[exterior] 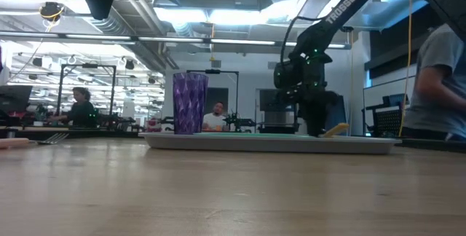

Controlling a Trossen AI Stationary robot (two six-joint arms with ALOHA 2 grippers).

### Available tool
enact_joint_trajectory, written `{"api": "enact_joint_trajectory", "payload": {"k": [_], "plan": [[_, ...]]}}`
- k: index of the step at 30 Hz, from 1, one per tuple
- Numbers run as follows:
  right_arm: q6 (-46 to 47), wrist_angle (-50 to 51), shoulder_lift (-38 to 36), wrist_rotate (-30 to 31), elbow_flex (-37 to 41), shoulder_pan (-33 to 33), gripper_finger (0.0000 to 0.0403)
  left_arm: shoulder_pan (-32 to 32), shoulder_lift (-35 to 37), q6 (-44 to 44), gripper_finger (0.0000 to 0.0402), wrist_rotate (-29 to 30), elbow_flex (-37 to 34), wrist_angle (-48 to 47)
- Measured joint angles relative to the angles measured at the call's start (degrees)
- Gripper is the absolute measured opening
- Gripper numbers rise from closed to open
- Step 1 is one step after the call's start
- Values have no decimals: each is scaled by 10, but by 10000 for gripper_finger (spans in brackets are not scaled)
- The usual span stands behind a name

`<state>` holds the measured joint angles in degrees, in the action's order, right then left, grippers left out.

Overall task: Pick and place plate/cup/fork/spoon on tray
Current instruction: Put the yellow spoon on the gray tray to the right of the green plate, then put the yellow fork on the gray tray to the right of the yellow spoon

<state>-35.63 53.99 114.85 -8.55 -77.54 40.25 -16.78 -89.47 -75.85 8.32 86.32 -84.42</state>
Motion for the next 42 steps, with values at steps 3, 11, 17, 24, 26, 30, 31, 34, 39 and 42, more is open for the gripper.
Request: {"api": "enact_joint_trajectory", "payload": {"k": [3, 11, 17, 24, 26, 30, 31, 34, 39, 42], "plan": [[1, -15, 0, 5, 0, 0, 0, 0, 0, 0, 37, 0, 0, 0], [0, -20, 0, 30, 0, 1, 0, 0, 0, 0, 37, 0, 0, 0], [8, -19, 0, 31, -13, 1, 0, 0, 0, 0, 37, 0, 0, 0], [11, 4, 0, 31, -25, 1, 0, 0, 0, 0, 37, 0, 0, 0], [23, 27, 0, 31, -32, 1, 0, 0, 0, 0, 37, 0, 0, 0], [40, 78, -1, 28, -38, 1, 0, 0, 0, 0, 37, 0, 0, 0], [48, 90, -1, 27, -38, 1, 0, 0, 0, 0, 37, 0, 0, 0], [85, 132, -2, -4, -38, 1, 0, 0, 0, 0, 37, 0, 0, 0], [123, 145, -2, -45, -19, 0, 0, 0, 0, 0, 37, 0, 0, 0], [133, 121, -2, -46, 2, -8, 0, 0, 0, 0, 37, 0, 0, 0]]}}
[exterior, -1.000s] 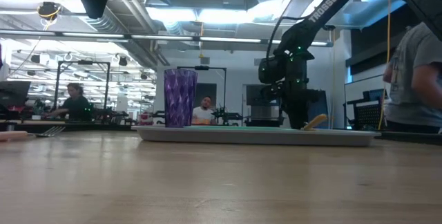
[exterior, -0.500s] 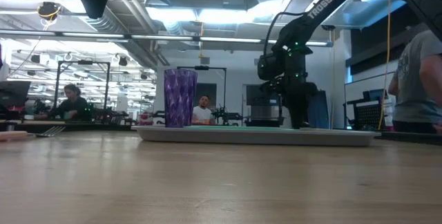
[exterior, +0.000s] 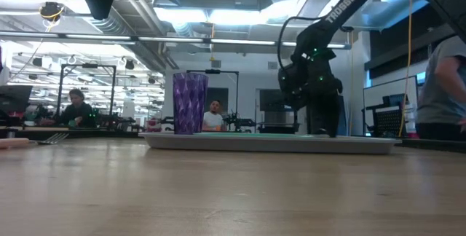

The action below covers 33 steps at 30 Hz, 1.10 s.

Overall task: Pick and place plate/cup/fork/spoon on tray
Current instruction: Put the yellow fork on the gray tray to the right of the yellow spoon

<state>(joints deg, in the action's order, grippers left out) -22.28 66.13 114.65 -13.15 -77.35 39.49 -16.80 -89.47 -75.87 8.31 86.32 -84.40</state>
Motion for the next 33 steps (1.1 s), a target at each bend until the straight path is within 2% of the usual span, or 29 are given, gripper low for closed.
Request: {"api": "enact_joint_trajectory", "payload": {"k": [8, 13, 21, 27, 30, 33], "plan": [[0, -11, 0, 19, -3, -20, 0, 0, 0, -6, 37, 15, 0, -19], [-9, 20, -25, 21, -24, -31, 0, -2, 0, -65, 37, -27, 0, -53], [-6, 32, -124, 20, -31, -61, 0, -20, 0, -67, 37, -55, 0, -56], [18, 30, -209, 20, -31, -90, 0, -23, 0, -102, 37, -65, -1, -56], [41, 27, -252, 19, -32, -107, 0, -30, 0, -143, 37, -67, -26, -56], [60, 24, -292, 19, -32, -126, 0, -44, 0, -179, 37, -98, -76, -56]]}}
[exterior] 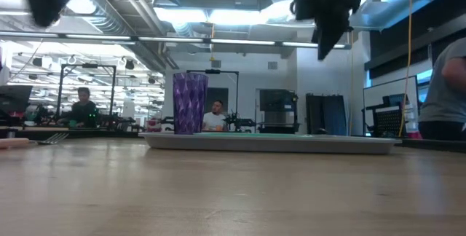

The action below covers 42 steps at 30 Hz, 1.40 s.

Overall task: Pick and place plate/cup/fork/spoon on tray
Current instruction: Put the yellow fork on the gray tray to the right of the yellow spoon

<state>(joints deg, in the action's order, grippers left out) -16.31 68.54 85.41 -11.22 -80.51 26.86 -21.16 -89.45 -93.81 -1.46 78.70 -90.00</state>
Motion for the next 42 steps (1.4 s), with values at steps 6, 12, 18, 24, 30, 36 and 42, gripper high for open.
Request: {"api": "enact_joint_trajectory", "payload": {"k": [6, 12, 18, 24, 30, 36, 42], "plan": [[42, -25, -62, 0, 0, -33, 0, -14, 0, -18, 37, -49, -97, 8], [78, -53, -93, 1, 0, -51, 0, -14, 0, -6, 10, -72, -132, 13], [86, -61, -97, 1, 0, -59, 0, 2, 0, 38, 18, -68, -133, 14], [85, -73, -97, 1, 0, -66, 0, 23, 0, 29, 42, -71, -133, 15], [84, -81, -97, 1, 0, -69, 2, 30, 0, 15, 41, -49, -133, 27], [84, -81, -97, 1, 0, -69, 9, 30, 0, -18, 40, -32, -174, 74], [82, -80, -97, 1, 0, -69, 11, 32, 0, -42, 40, -35, -230, 105]]}}
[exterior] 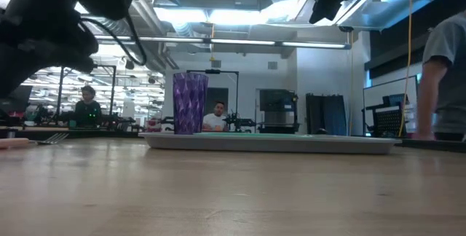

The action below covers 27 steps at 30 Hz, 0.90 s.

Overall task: Pick and place plate/cup/fork/spoon on tray
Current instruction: Put the yellow fork on the gray tray to the right of the yellow spoon

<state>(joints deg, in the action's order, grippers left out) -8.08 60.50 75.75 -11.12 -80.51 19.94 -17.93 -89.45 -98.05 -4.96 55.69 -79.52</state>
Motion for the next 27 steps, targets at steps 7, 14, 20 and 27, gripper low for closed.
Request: {"api": "enact_joint_trajectory", "payload": {"k": [7, 14, 20, 27], "plan": [[0, 0, 0, 0, 0, 0, 11, 3, 0, 65, 31, -23, -7, 0], [-1, 0, 0, 0, 0, 0, 11, 39, 0, 112, 13, -24, -7, -12], [-1, 0, 0, 0, 0, 0, 12, 83, 0, 165, 27, -7, -7, -29], [-1, 0, 0, 0, 0, 0, 12, 131, 0, 221, 40, -1, -14, -19]]}}
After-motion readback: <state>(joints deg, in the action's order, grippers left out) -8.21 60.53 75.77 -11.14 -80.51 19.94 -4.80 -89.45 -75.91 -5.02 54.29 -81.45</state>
